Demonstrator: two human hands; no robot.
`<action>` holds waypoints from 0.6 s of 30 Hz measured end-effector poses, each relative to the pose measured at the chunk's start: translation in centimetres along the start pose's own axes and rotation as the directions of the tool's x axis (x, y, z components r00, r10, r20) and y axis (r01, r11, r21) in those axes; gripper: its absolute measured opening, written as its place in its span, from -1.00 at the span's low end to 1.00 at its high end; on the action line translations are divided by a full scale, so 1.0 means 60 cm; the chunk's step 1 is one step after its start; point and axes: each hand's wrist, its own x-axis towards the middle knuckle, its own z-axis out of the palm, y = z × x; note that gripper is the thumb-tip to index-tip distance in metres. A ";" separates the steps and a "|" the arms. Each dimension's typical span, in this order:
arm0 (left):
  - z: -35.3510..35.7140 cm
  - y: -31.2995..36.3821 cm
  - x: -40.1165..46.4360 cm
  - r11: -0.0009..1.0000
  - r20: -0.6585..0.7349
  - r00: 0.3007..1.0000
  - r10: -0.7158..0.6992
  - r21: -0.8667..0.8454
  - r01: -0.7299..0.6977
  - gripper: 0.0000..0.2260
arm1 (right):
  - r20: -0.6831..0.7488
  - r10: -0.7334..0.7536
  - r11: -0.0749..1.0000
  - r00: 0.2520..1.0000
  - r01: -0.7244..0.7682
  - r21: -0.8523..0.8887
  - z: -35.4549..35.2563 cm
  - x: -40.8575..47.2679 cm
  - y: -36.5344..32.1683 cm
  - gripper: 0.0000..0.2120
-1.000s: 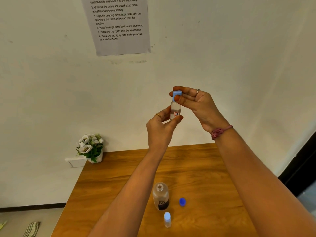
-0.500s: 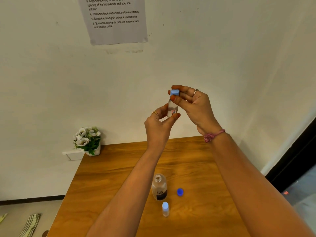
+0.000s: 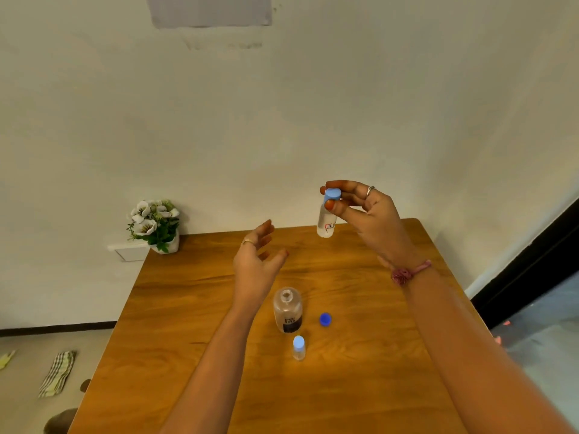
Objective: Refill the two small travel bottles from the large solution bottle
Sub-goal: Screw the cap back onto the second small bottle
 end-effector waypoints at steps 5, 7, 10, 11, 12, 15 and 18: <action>-0.005 -0.066 -0.029 0.994 -0.068 0.992 -0.110 -0.010 0.109 -0.66 | 0.025 0.116 0.993 0.993 -0.115 -0.041 0.006 -0.049 0.057 -0.70; -0.003 -0.087 -0.039 0.990 -0.068 0.987 -0.143 -0.004 0.143 -0.69 | 0.026 0.156 0.986 0.987 -0.155 -0.057 0.010 -0.069 0.083 -0.69; -0.001 -0.113 -0.055 0.983 -0.059 0.981 -0.185 0.003 0.186 -0.70 | 0.027 0.233 0.969 0.972 -0.230 -0.095 0.019 -0.102 0.122 -0.69; 0.000 -0.121 -0.060 0.979 -0.055 0.978 -0.202 0.005 0.202 -0.70 | 0.035 0.256 0.962 0.966 -0.250 -0.111 0.022 -0.113 0.136 -0.69; 0.000 -0.128 -0.064 0.976 -0.052 0.975 -0.217 0.010 0.218 -0.70 | 0.042 0.277 0.955 0.960 -0.270 -0.122 0.024 -0.123 0.149 -0.69; 0.002 -0.145 -0.073 0.970 -0.052 0.970 -0.238 0.033 0.240 -0.70 | 0.046 0.336 0.934 0.941 -0.326 -0.148 0.029 -0.151 0.187 -0.70; 0.003 -0.159 -0.078 0.966 -0.050 0.966 -0.252 0.049 0.254 -0.69 | 0.049 0.395 0.909 0.918 -0.382 -0.169 0.034 -0.177 0.221 -0.69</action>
